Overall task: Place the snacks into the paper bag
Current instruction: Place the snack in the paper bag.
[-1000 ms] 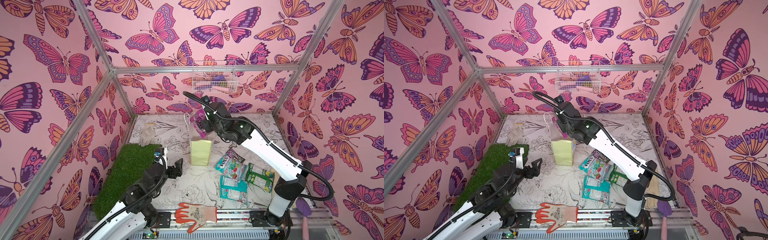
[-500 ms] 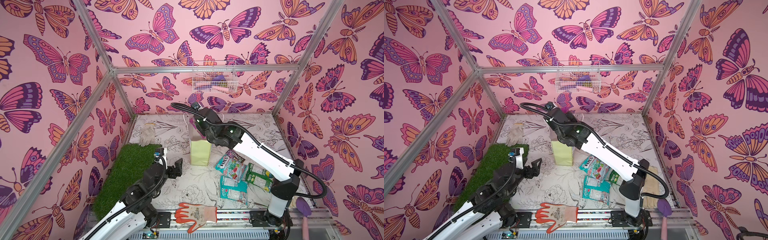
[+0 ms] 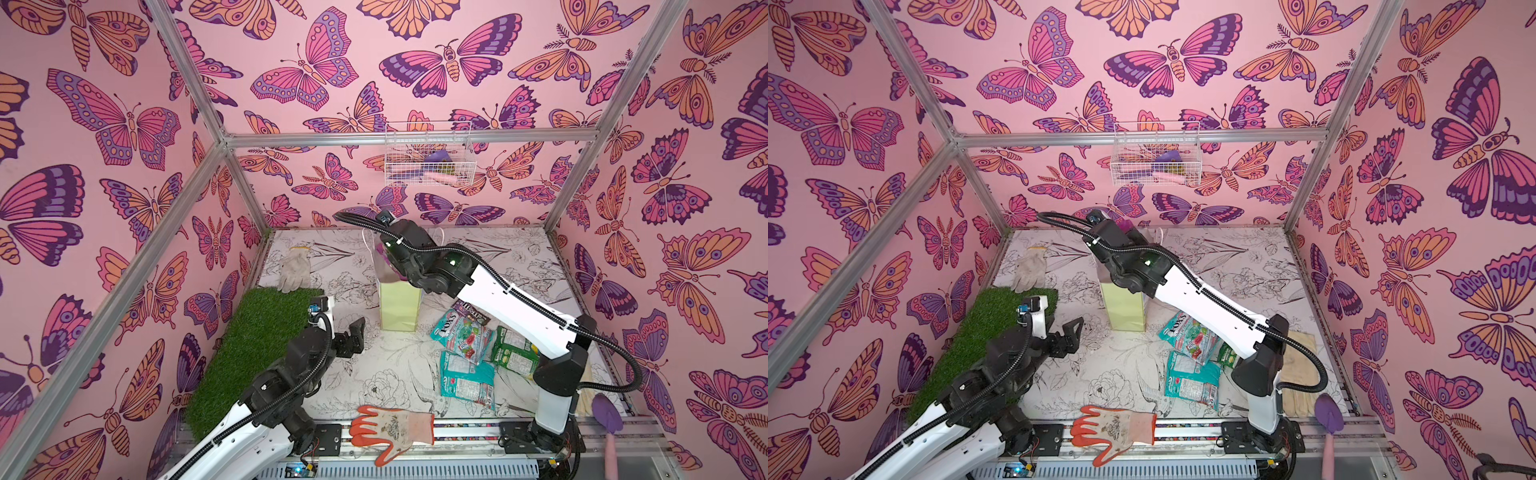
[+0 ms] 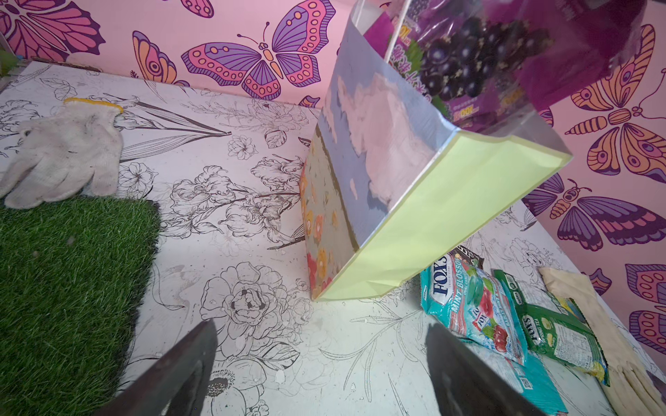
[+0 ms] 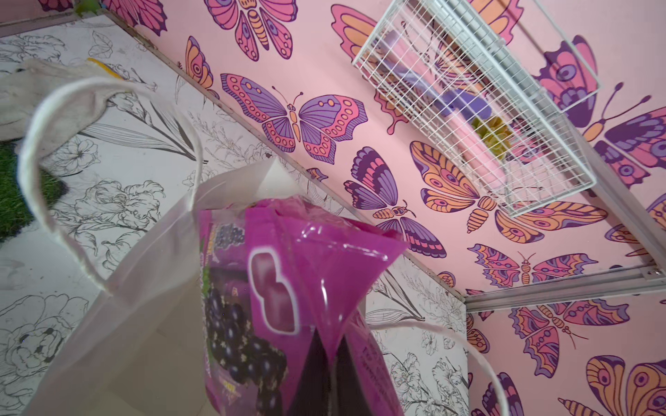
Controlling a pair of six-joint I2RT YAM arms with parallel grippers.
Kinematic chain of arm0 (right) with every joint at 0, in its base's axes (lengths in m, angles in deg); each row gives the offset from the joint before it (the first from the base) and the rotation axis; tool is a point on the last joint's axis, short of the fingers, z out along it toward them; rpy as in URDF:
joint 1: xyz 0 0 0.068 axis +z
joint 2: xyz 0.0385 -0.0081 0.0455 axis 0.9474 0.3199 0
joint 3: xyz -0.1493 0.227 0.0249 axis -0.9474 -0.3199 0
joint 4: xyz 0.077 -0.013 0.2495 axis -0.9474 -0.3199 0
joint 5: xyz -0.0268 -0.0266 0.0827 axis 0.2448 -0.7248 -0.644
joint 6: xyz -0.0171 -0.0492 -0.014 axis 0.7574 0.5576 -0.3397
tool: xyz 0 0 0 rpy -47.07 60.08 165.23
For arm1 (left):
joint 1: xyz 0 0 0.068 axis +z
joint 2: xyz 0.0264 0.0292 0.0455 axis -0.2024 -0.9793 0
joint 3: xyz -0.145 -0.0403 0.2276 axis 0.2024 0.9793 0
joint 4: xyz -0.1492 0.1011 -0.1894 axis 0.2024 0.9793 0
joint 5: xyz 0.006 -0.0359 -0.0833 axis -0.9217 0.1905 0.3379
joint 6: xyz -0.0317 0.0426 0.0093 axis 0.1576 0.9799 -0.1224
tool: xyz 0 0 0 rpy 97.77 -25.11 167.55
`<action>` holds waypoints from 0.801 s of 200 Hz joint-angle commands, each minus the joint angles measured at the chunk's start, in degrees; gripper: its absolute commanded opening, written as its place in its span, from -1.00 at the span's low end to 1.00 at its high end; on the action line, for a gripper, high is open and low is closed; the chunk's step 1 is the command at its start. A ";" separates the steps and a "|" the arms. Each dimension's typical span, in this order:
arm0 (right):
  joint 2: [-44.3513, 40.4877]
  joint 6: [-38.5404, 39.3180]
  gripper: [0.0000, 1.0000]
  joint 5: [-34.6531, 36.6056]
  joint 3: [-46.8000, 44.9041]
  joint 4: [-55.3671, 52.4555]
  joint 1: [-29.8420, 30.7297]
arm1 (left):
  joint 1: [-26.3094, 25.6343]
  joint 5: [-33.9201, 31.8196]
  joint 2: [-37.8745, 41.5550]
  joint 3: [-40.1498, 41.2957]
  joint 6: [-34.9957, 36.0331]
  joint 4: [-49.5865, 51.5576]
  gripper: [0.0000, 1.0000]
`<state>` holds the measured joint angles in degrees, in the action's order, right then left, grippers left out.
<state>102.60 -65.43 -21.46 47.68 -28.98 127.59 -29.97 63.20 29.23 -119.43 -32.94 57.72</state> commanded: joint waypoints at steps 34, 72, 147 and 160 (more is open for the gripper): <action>-1.13 -5.74 -1.00 -5.47 3.82 -1.93 -2.50 | -0.29 -0.97 1.47 1.30 -0.51 0.96 0.84; -0.86 -7.95 -1.00 -9.26 3.90 -3.17 -3.95 | -0.28 -0.97 1.48 1.26 -0.59 0.96 0.84; 1.07 -8.84 -1.00 -12.29 5.55 -4.55 -4.62 | -0.28 -1.15 1.48 1.41 -0.51 0.96 0.85; 1.37 -9.26 -1.00 -13.00 5.57 -4.77 -4.91 | -0.28 -1.23 1.48 1.26 -0.43 1.02 0.85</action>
<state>103.54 -73.10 -33.53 50.10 -34.78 123.35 -29.97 63.17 30.22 -119.03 -32.96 57.87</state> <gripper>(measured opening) 0.043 0.923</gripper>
